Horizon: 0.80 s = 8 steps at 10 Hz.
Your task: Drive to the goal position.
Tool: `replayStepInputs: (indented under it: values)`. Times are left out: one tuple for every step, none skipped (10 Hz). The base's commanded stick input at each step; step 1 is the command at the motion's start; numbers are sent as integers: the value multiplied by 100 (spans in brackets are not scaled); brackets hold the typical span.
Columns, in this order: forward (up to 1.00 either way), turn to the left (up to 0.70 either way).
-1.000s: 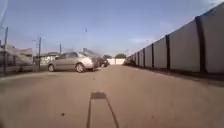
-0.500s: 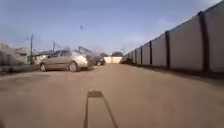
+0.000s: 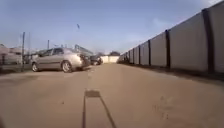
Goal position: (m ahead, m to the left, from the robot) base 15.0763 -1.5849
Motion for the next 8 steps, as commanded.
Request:
replayStepInputs:
  values:
    - [100,-10]
    - [100,-27]
    - [100,-27]
    - [100,-14]
    - [100,0]
    - [100,0]
    - [100,0]
    - [100,0]
